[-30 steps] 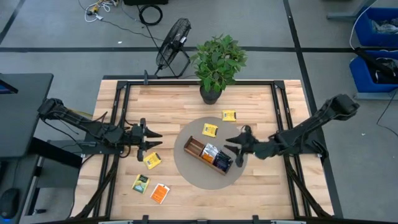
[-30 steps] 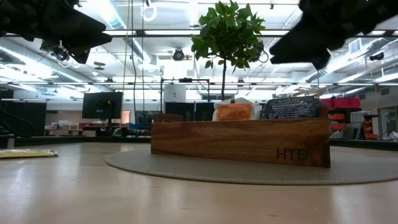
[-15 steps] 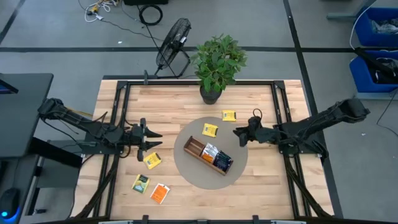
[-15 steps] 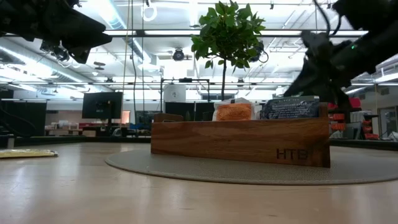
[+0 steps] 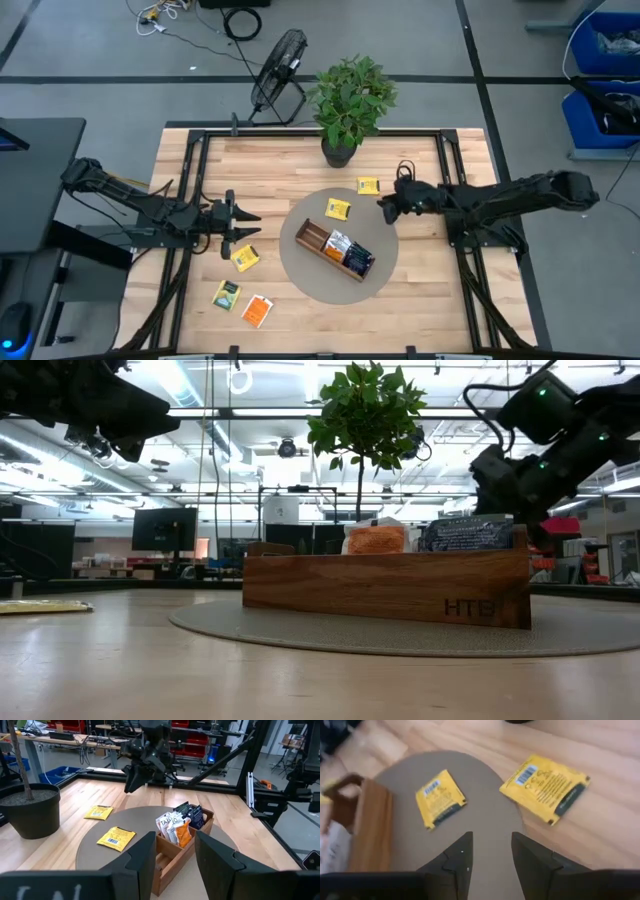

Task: Pick & Place Tea
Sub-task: Put the yellow tea bag into the left section of the wooden organizer

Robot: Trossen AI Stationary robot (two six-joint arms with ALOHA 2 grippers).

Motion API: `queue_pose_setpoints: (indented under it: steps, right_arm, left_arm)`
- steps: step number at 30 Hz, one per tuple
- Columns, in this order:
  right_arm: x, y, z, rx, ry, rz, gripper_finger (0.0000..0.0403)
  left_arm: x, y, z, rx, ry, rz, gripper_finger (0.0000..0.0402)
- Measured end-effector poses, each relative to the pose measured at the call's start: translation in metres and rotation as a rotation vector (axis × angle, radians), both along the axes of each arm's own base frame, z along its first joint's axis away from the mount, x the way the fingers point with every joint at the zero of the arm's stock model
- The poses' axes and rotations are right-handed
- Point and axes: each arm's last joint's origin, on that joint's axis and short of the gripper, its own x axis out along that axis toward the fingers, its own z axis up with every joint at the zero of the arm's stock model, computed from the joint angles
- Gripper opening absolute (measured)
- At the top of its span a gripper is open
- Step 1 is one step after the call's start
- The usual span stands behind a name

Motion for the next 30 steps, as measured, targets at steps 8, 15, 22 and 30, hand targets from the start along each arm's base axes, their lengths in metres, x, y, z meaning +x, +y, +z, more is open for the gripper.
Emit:
queue_pose_setpoints:
  steps: [8, 15, 22, 30]
  right_arm:
    - [-0.003, -0.009, -0.003, -0.268, 0.159, 0.157, 0.0143]
    - [-0.002, -0.015, -0.010, -0.414, 0.294, 0.247, 0.0150]
    - [0.016, -0.020, -0.009, -0.523, 0.404, 0.300, 0.0193]
    - [0.038, -0.029, -0.020, -0.527, 0.563, 0.466, 0.0217]
  left_arm:
    - [0.000, 0.000, 0.000, 0.007, 0.001, -0.001, 0.0140]
    - [0.000, 0.000, 0.000, 0.009, 0.005, -0.001, 0.0140]
    - [0.000, 0.000, -0.001, 0.003, 0.006, 0.000, 0.0140]
    - [0.000, 0.000, -0.001, -0.008, 0.012, -0.001, 0.0140]
